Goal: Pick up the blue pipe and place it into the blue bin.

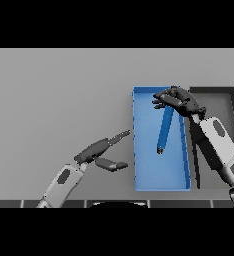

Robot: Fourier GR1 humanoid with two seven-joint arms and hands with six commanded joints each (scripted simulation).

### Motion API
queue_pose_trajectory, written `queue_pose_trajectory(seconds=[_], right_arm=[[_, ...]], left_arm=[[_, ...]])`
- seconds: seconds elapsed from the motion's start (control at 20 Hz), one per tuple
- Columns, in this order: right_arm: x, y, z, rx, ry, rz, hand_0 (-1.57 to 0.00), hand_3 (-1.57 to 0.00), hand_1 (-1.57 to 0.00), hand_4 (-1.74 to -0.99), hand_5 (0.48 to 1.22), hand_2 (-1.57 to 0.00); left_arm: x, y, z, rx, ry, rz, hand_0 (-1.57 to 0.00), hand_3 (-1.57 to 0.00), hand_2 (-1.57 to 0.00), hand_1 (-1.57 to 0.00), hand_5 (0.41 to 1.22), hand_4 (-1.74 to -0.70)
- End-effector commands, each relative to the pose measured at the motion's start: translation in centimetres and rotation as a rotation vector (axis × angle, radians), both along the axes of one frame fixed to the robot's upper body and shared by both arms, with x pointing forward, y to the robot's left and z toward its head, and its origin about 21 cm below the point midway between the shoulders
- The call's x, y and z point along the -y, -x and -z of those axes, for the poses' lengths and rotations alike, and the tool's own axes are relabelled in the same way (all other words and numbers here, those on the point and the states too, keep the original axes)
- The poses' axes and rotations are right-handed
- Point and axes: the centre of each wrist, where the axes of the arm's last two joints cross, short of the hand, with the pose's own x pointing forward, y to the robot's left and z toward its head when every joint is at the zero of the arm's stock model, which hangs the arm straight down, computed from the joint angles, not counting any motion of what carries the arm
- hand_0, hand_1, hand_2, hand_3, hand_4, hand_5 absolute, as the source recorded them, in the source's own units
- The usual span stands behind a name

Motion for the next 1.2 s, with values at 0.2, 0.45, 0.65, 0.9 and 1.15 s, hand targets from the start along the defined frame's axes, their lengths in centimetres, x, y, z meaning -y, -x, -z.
queue_pose_trajectory(seconds=[0.2, 0.45, 0.65, 0.9, 1.15], right_arm=[[-0.3, 1.0, 3.2, -0.206, 0.098, 0.023, -1.31, -0.90, -1.17, -1.503, 1.150, -1.11], [-0.5, 0.6, 4.6, -0.277, 0.214, -0.043, -0.43, -0.29, -0.38, -1.242, 1.081, -0.36], [-0.9, 0.7, 5.3, -0.239, 0.398, -0.133, -0.17, -0.12, -0.16, -1.149, 0.887, -0.15], [-0.9, 0.6, 7.0, -0.189, 0.470, -0.157, -0.06, -0.04, -0.05, -1.124, 0.738, -0.05], [-0.6, 0.5, 6.5, -0.172, 0.454, -0.144, -0.02, -0.01, -0.02, -1.123, 0.689, -0.02]], left_arm=[[0.1, 0.3, 0.0, -0.009, -0.004, 0.002, 0.00, 0.00, 0.00, 0.00, 0.453, -0.89], [0.1, 0.0, -0.1, -0.009, -0.017, 0.000, 0.00, 0.00, 0.00, 0.00, 0.453, -0.89], [0.2, -0.1, -0.4, 0.001, -0.007, 0.002, 0.00, 0.00, 0.00, 0.00, 0.451, -0.90], [0.3, 0.2, 0.3, -0.021, -0.014, -0.002, 0.00, 0.00, 0.00, 0.00, 0.457, -0.91], [0.2, 0.1, 0.4, -0.015, 0.001, -0.003, 0.00, 0.00, 0.00, 0.00, 0.464, -0.92]])
